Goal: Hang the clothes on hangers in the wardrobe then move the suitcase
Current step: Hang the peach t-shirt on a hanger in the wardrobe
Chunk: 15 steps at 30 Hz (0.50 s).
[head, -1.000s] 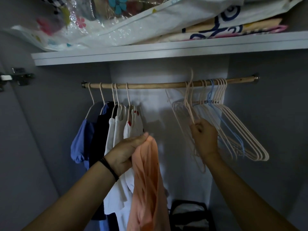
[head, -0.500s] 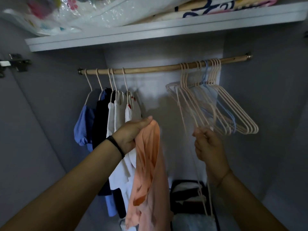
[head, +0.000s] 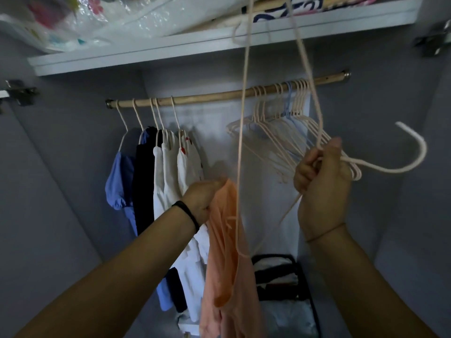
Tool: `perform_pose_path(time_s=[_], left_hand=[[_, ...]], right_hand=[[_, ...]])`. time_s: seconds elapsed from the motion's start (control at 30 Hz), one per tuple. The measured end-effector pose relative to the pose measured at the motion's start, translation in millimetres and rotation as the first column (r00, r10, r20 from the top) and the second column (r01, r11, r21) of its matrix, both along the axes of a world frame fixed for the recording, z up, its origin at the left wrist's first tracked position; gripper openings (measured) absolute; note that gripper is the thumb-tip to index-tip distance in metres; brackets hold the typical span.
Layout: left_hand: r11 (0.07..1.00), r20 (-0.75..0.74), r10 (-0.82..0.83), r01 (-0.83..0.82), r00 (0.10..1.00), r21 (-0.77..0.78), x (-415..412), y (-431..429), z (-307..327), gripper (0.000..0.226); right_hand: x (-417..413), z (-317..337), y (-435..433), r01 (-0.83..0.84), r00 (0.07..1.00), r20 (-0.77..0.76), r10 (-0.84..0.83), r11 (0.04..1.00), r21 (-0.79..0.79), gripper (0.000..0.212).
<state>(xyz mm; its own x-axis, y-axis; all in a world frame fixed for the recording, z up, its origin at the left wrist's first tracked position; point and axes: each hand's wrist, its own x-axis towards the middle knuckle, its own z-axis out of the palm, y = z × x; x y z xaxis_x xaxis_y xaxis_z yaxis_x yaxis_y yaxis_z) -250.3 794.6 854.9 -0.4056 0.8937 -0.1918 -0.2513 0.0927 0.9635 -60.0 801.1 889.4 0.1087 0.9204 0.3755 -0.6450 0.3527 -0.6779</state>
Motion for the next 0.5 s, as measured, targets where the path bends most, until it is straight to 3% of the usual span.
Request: perform_pose_path(time_s=[0.13, 0.27, 0.4, 0.5], left_hand=[[0.999, 0.042, -0.031, 0.031, 0.999, -0.011, 10, -2, -4, 0.020], [0.999, 0.089, -0.048, 0.047, 0.995, 0.014, 4, -3, 0, 0.019], [0.987, 0.134, -0.117, 0.100, 0.984, 0.127, -6, -8, 20, 0.027], [0.990, 0.106, -0.047, 0.032, 0.993, 0.139, -26, -13, 36, 0.031]], right_hand=[[-5, 8, -8, 0.104, 0.991, -0.095, -0.099, 0.994, 0.047, 0.048], [-18, -13, -15, 0.132, 0.990, -0.053, -0.130, 0.990, 0.050, 0.045], [-31, -65, -16, 0.094, 0.983, 0.161, -0.093, 0.996, 0.002, 0.043], [-27, -103, -14, 0.091, 0.930, 0.358, -0.080, 0.996, -0.013, 0.046]])
